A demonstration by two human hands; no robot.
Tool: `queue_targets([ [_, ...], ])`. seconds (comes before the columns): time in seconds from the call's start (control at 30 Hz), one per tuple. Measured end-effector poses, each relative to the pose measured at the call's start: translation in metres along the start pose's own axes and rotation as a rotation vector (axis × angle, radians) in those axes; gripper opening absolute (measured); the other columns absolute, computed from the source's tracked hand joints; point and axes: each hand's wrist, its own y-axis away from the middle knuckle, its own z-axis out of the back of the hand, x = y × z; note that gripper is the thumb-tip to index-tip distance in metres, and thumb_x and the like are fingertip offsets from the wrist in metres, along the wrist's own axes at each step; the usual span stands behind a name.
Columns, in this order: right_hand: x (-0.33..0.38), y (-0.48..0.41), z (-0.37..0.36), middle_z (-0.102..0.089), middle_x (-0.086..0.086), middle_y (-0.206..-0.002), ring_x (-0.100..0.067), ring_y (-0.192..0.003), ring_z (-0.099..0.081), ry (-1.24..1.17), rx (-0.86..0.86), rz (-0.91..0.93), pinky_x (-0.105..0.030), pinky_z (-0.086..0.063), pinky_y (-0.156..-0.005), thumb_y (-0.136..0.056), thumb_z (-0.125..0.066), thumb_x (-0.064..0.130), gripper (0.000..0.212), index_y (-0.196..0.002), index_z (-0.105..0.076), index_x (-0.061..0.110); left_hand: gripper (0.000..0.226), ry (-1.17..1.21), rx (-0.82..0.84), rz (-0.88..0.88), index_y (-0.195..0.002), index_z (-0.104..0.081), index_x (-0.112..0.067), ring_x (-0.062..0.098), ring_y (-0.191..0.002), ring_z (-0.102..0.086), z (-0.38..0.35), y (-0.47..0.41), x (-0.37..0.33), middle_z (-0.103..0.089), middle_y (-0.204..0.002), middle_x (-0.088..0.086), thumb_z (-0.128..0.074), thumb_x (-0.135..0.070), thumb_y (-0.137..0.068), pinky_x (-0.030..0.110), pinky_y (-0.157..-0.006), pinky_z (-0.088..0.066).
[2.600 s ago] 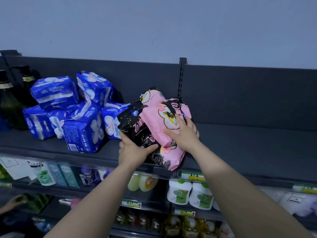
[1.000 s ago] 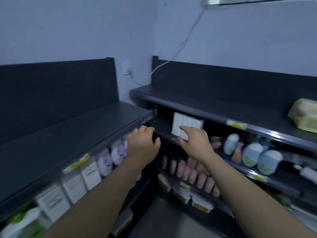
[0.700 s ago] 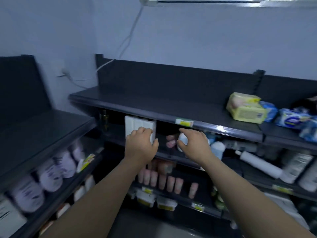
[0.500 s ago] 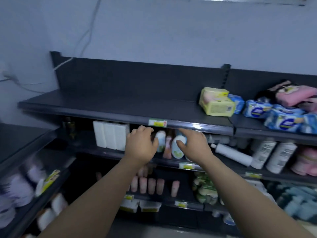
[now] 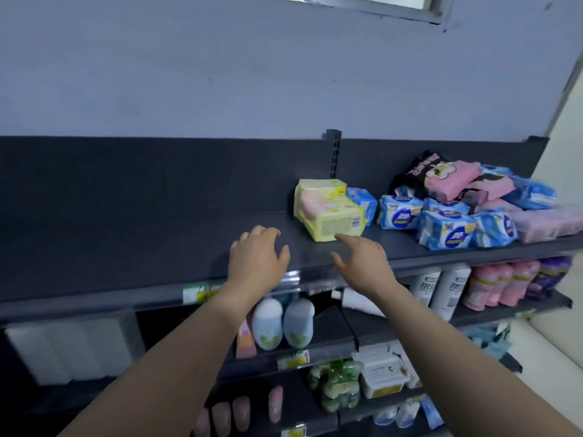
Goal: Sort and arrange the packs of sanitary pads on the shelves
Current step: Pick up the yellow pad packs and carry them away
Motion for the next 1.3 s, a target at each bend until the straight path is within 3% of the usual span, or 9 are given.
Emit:
queue_targets([
  [0.2, -0.018, -0.060, -0.008, -0.064, -0.009, -0.121, -0.028, -0.114, -0.055, -0.054, -0.066, -0.167, -0.041, -0.037, -0.102, -0.098, -0.044, 0.038, 0.040, -0.133, -0.054, 0.019, 0.037, 0.071, 0.033, -0.057, -0.126, -0.056, -0.019, 0.028, -0.114, -0.050, -0.029, -0.078, 0.003, -0.055, -0.127, 0.004, -0.043, -0.039, -0.098, 0.040, -0.096, -0.040],
  [0.37, -0.040, -0.095, -0.015, -0.064, -0.009, -0.121, -0.029, -0.116, -0.054, -0.072, -0.031, -0.282, -0.044, -0.039, -0.101, -0.099, -0.040, 0.045, 0.049, -0.141, -0.045, 0.021, 0.037, 0.121, 0.095, -0.053, -0.121, -0.057, -0.017, 0.029, -0.112, -0.051, -0.057, -0.123, 0.004, -0.056, -0.122, 0.005, -0.043, -0.042, -0.098, 0.041, -0.092, -0.043],
  [0.77, -0.088, -0.191, -0.029, -0.050, -0.006, -0.141, -0.024, -0.119, -0.054, -0.229, 0.081, -0.416, -0.038, -0.047, -0.091, -0.085, -0.052, 0.064, 0.078, -0.150, -0.030, 0.025, 0.052, 0.259, 0.173, 0.083, -0.130, -0.044, -0.013, 0.033, -0.113, -0.049, -0.111, -0.232, -0.004, -0.047, -0.127, 0.012, -0.041, -0.053, -0.096, 0.043, -0.092, -0.044],
  [0.87, -0.095, -0.209, -0.034, -0.052, -0.003, -0.137, -0.022, -0.113, -0.058, -0.292, 0.184, -0.418, -0.033, -0.047, -0.089, -0.078, -0.062, 0.067, 0.089, -0.149, -0.031, 0.023, 0.053, 0.313, 0.219, 0.127, -0.130, -0.041, -0.010, 0.030, -0.111, -0.051, -0.121, -0.252, -0.005, -0.049, -0.128, 0.012, -0.042, -0.051, -0.097, 0.034, -0.084, -0.040],
  [0.93, -0.102, -0.217, -0.039, -0.051, -0.002, -0.133, -0.021, -0.104, -0.062, -0.394, 0.225, -0.424, -0.037, -0.053, -0.089, -0.072, -0.067, 0.068, 0.095, -0.148, -0.030, 0.024, 0.055, 0.327, 0.267, 0.176, -0.127, -0.041, -0.006, 0.028, -0.104, -0.053, -0.129, -0.257, -0.006, -0.054, -0.124, 0.011, -0.044, -0.052, -0.097, 0.033, -0.079, -0.041],
  [1.03, -0.110, -0.220, -0.043, -0.050, 0.000, -0.128, -0.017, -0.092, -0.063, -0.521, 0.243, -0.401, -0.030, -0.055, -0.071, -0.071, -0.072, 0.063, 0.094, -0.147, -0.027, 0.029, 0.054, 0.418, 0.343, 0.255, -0.119, -0.040, -0.006, 0.024, -0.092, -0.059, -0.145, -0.254, -0.006, -0.056, -0.113, 0.007, -0.048, -0.053, -0.095, 0.038, -0.071, -0.055],
  [1.1, -0.111, -0.219, -0.042, -0.048, 0.003, -0.124, -0.014, -0.093, -0.059, -0.537, 0.240, -0.363, -0.023, -0.049, -0.062, -0.074, -0.073, 0.059, 0.090, -0.146, -0.027, 0.032, 0.047, 0.532, 0.348, 0.282, -0.115, -0.039, -0.008, 0.025, -0.086, -0.063, -0.151, -0.250, -0.009, -0.056, -0.111, 0.006, -0.050, -0.049, -0.095, 0.036, -0.056, -0.058],
  [1.17, -0.111, -0.218, -0.041, -0.049, 0.005, -0.120, -0.014, -0.096, -0.059, -0.568, 0.218, -0.331, -0.024, -0.052, -0.065, -0.073, -0.075, 0.055, 0.089, -0.145, -0.027, 0.034, 0.042, 0.591, 0.321, 0.278, -0.114, -0.039, -0.009, 0.027, -0.080, -0.066, -0.151, -0.248, -0.011, -0.058, -0.109, 0.006, -0.052, -0.045, -0.096, 0.035, -0.051, -0.057],
  [1.3, -0.109, -0.217, -0.040, -0.054, 0.008, -0.123, -0.014, -0.105, -0.059, -0.574, 0.160, -0.281, -0.032, -0.054, -0.085, -0.067, -0.081, 0.053, 0.096, -0.145, -0.028, 0.036, 0.053, 0.639, 0.205, 0.233, -0.127, -0.038, -0.010, 0.024, -0.090, -0.066, -0.148, -0.249, -0.007, -0.064, -0.109, 0.007, -0.060, -0.043, -0.091, 0.044, -0.075, -0.058],
])
